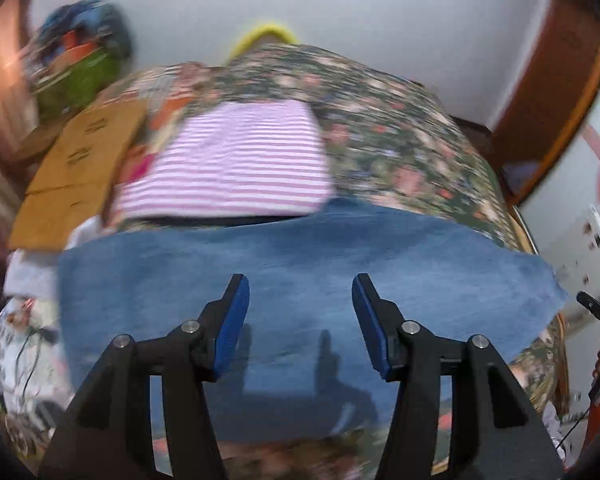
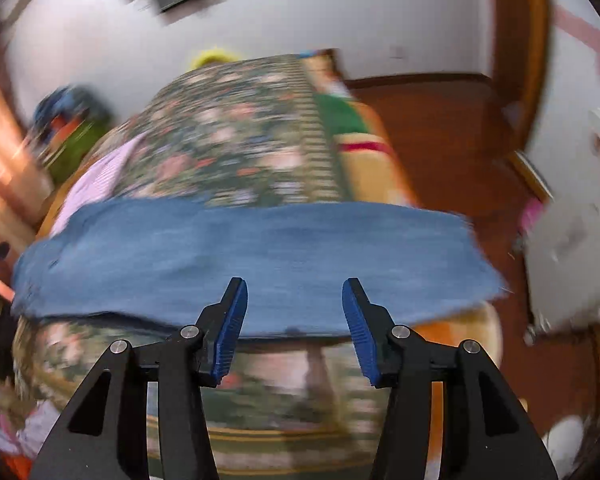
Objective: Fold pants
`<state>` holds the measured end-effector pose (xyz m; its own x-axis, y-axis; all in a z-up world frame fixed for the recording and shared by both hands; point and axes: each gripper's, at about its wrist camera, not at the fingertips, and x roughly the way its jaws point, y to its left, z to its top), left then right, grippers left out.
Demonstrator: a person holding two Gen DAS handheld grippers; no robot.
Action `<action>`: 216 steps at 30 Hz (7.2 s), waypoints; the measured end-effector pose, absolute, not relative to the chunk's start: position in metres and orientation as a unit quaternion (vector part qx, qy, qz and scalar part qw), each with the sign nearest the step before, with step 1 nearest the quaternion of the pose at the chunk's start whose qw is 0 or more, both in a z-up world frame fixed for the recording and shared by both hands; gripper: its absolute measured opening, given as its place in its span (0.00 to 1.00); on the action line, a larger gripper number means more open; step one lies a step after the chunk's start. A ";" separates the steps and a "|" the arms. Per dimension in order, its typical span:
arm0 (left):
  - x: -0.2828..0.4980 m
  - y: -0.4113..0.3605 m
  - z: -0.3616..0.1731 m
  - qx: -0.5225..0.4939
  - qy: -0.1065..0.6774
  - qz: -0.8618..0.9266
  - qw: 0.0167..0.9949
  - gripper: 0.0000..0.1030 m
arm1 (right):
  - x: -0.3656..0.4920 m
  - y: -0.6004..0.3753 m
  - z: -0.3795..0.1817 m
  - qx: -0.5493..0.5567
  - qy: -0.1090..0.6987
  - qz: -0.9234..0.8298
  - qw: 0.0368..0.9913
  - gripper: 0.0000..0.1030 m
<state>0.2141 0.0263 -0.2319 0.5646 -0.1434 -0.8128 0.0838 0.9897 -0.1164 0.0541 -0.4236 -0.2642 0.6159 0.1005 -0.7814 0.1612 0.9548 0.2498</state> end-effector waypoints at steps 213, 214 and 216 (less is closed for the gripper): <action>0.109 0.181 -0.335 -0.286 0.482 -0.014 0.828 0.69 | 0.148 -0.121 -0.229 -0.020 0.397 0.306 0.865 0.49; 0.109 0.184 -0.340 -0.306 0.480 -0.025 0.822 0.69 | 0.149 -0.117 -0.231 -0.022 0.400 0.308 0.863 0.49; 0.112 0.190 -0.352 -0.347 0.473 -0.045 0.809 0.69 | 0.151 -0.109 -0.235 -0.027 0.406 0.308 0.860 0.49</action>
